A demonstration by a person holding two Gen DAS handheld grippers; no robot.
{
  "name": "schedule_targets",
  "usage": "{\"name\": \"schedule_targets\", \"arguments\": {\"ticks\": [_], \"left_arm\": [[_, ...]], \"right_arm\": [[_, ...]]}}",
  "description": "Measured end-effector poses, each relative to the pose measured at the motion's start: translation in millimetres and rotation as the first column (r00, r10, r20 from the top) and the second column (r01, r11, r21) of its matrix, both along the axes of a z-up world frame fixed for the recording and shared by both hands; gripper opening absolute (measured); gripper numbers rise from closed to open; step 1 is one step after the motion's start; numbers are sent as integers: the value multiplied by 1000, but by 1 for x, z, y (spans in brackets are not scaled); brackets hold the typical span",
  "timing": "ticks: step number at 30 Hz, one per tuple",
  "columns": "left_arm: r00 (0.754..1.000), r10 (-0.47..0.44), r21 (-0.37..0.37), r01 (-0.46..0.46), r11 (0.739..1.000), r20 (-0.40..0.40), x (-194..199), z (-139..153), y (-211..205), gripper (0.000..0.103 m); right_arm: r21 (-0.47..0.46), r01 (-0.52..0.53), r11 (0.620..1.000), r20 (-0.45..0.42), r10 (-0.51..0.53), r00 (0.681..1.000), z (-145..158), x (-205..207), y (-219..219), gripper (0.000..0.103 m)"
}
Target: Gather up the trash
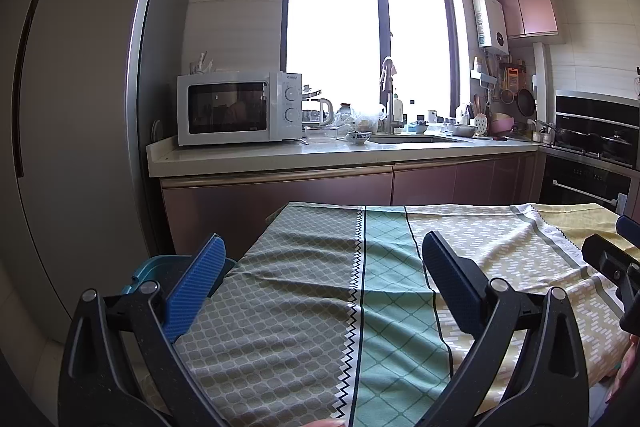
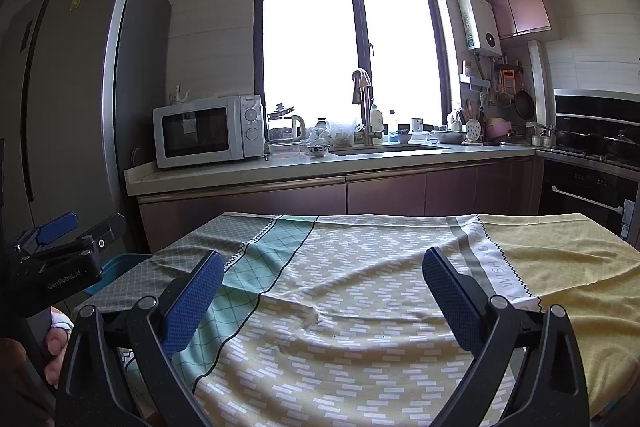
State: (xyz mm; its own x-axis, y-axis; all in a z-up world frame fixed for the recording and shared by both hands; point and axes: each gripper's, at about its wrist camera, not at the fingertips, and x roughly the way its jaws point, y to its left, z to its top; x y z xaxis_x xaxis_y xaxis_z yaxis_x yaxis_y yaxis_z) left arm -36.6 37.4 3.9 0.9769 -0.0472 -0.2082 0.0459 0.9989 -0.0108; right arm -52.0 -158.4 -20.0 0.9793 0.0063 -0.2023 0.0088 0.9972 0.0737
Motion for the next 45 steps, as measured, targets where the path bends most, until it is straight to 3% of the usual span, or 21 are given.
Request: {"name": "schedule_targets", "arguments": {"ticks": [45], "left_arm": [[1000, 3, 0, -3, 1000, -6, 1, -2, 1, 97]], "right_arm": [[6, 7, 1000, 0, -7, 1000, 1, -1, -2, 96]]}}
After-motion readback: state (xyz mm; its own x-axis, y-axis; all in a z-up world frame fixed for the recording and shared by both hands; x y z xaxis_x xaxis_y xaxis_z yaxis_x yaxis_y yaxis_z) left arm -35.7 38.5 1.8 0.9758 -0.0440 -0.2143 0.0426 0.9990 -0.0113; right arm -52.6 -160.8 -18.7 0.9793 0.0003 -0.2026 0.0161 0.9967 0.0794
